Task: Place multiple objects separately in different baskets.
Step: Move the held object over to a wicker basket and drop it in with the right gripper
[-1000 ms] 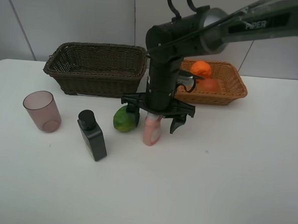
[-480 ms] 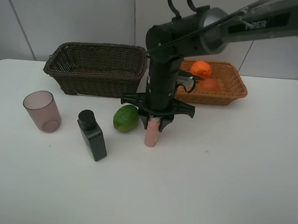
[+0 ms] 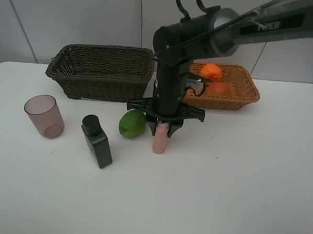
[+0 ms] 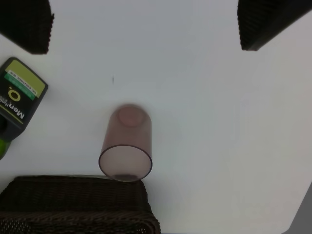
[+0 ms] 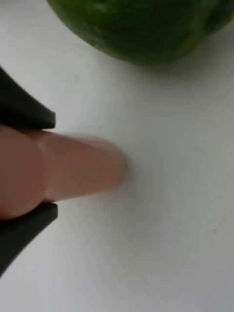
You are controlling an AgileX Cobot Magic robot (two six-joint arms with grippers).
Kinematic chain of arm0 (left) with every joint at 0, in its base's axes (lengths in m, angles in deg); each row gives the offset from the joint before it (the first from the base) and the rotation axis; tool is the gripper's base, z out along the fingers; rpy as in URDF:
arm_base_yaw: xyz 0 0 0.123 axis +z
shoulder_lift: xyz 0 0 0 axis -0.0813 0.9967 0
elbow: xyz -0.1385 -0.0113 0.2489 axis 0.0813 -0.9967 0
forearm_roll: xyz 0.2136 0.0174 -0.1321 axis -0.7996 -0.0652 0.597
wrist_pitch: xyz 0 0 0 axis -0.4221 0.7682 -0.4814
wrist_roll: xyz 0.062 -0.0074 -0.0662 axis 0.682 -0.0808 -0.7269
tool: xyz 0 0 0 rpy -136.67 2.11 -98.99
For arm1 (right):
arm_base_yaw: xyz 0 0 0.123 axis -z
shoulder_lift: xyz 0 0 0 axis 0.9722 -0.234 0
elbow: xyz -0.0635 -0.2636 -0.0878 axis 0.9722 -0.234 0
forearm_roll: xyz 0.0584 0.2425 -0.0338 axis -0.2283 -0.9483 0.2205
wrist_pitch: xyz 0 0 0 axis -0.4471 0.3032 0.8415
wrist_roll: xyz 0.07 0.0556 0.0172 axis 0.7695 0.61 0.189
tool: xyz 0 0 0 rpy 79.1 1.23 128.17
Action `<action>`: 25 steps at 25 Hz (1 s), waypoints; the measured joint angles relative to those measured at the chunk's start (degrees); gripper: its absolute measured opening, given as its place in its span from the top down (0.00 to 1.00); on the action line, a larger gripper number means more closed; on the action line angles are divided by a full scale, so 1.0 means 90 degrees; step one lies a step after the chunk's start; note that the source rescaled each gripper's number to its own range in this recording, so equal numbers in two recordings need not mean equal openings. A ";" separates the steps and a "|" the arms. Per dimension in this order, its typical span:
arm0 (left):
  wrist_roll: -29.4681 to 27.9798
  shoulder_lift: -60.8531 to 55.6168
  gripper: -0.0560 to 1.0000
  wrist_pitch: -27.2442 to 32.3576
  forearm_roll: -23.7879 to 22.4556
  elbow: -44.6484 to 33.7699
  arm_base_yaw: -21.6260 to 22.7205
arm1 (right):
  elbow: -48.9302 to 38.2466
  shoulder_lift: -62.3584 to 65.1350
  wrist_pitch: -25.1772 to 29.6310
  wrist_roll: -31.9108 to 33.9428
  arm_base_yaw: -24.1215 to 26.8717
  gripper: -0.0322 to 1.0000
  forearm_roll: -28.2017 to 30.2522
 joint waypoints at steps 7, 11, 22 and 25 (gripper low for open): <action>0.0000 0.0000 0.02 0.0000 0.0000 0.0000 0.0000 | 0.0000 0.0263 0.0250 -0.1574 0.0000 0.97 0.0000; 0.0000 0.0000 0.02 0.0000 0.0000 0.0000 0.0000 | 0.0000 0.0601 0.0457 -0.2630 0.0000 0.97 -0.0018; 0.0000 0.0000 0.02 0.0000 0.0000 0.0000 0.0000 | 0.1358 0.0737 0.1138 -0.4209 0.0000 0.97 0.0055; 0.0000 0.0000 0.02 0.0000 0.0000 0.0000 0.0000 | 0.1826 0.0737 0.1177 -0.4364 0.0000 0.97 0.0198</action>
